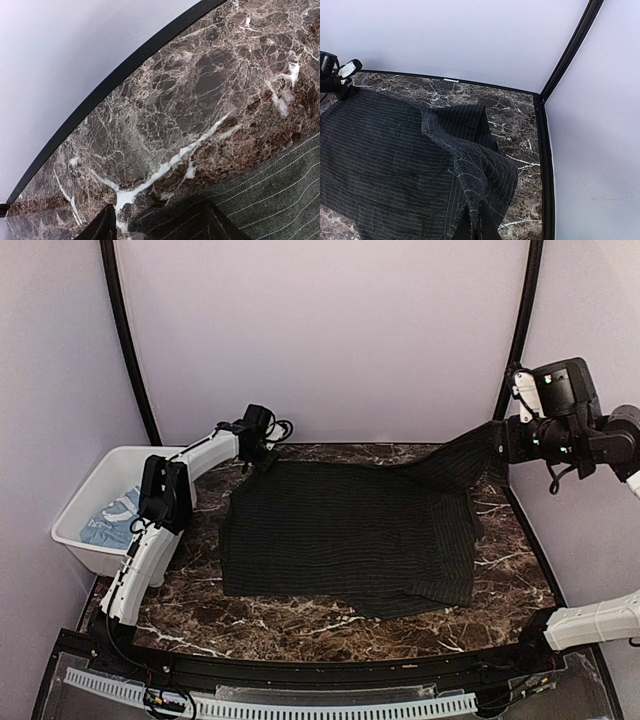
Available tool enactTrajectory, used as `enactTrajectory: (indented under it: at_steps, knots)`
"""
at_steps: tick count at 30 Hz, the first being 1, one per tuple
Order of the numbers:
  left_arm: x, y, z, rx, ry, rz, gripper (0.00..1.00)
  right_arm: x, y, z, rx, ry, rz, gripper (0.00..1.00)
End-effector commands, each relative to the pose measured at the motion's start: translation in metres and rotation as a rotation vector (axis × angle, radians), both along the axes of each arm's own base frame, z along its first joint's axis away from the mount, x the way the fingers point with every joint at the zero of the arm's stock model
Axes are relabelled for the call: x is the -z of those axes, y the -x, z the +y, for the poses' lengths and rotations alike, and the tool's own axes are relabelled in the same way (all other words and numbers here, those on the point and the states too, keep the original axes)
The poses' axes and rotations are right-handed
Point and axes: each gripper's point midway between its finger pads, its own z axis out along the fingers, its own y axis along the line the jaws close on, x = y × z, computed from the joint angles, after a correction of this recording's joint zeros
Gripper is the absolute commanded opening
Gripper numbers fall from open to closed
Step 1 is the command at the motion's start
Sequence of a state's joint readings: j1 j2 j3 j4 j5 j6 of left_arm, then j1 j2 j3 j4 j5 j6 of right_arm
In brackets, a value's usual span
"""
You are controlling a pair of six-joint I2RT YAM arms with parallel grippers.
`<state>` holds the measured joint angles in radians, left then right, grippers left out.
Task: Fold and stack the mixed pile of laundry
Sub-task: Move the flattened shirt to the center of the board.
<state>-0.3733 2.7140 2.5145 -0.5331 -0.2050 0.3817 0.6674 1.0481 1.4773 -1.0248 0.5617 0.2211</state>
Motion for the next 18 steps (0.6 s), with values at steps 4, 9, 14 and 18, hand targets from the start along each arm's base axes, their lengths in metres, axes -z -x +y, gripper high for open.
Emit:
enactTrajectory:
  at_steps: [4,9,14,18]
  knots:
    - [-0.006,0.008,0.010,0.032,-0.037,0.021,0.54,-0.008,0.011,-0.004,-0.024,-0.034,-0.009,0.00]
    - [-0.022,0.024,0.003,0.092,0.046,0.055,0.46,0.005,0.013,0.005,-0.059,-0.055,0.031,0.00]
    - [-0.030,0.027,0.010,0.050,0.227,0.136,0.36,0.021,0.018,0.010,-0.075,-0.090,0.070,0.00]
    - [-0.021,0.028,0.016,0.013,0.268,0.180,0.31,0.023,0.022,0.006,-0.065,-0.107,0.069,0.00]
